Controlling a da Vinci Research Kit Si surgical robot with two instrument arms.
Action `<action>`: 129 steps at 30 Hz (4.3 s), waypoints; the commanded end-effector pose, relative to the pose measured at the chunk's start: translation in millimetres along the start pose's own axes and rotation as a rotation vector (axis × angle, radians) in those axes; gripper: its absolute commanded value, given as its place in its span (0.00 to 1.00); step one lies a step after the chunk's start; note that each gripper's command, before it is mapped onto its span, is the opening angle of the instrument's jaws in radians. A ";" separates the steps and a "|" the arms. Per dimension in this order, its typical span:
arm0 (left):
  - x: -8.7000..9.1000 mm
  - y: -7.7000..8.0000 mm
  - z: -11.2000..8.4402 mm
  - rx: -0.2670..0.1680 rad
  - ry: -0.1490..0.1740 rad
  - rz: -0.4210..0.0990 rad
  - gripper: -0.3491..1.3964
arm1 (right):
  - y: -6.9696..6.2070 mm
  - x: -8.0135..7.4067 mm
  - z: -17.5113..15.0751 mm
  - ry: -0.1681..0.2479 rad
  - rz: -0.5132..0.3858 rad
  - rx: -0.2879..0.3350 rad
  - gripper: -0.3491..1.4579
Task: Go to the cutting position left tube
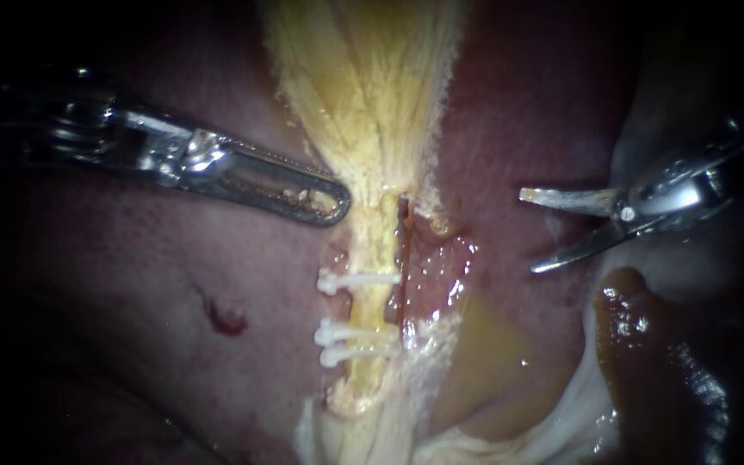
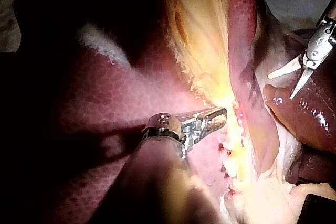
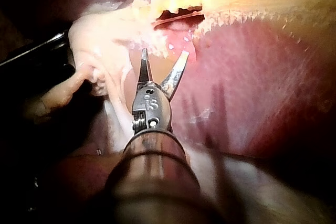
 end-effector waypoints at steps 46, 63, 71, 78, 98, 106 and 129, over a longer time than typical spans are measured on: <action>-1.3 -0.5 -6.1 -0.021 -0.012 -0.009 0.00 | -5.8 1.6 11.9 0.032 0.074 0.169 1.00; -1.3 -0.6 -6.1 -0.022 -0.012 -0.010 0.00 | -5.3 -1.9 18.6 0.015 0.132 0.255 0.99; -1.3 -0.7 -6.2 -0.021 -0.012 -0.010 0.00 | -4.0 -3.4 19.9 0.006 0.154 0.300 0.99; -1.3 -0.7 -6.3 -0.021 -0.012 -0.010 0.00 | -3.7 -3.8 20.1 0.008 0.153 0.305 0.99; -1.4 -0.7 -6.4 -0.020 -0.012 -0.010 0.00 | -4.6 -1.7 20.8 0.101 0.178 0.413 0.99; -1.4 -0.6 -6.3 -0.020 -0.012 -0.010 0.00 | -4.8 -0.5 21.8 0.131 0.167 0.447 0.98; -1.6 0.1 -6.3 -0.019 -0.011 -0.010 0.00 | -5.2 3.3 25.4 0.267 0.281 0.499 0.96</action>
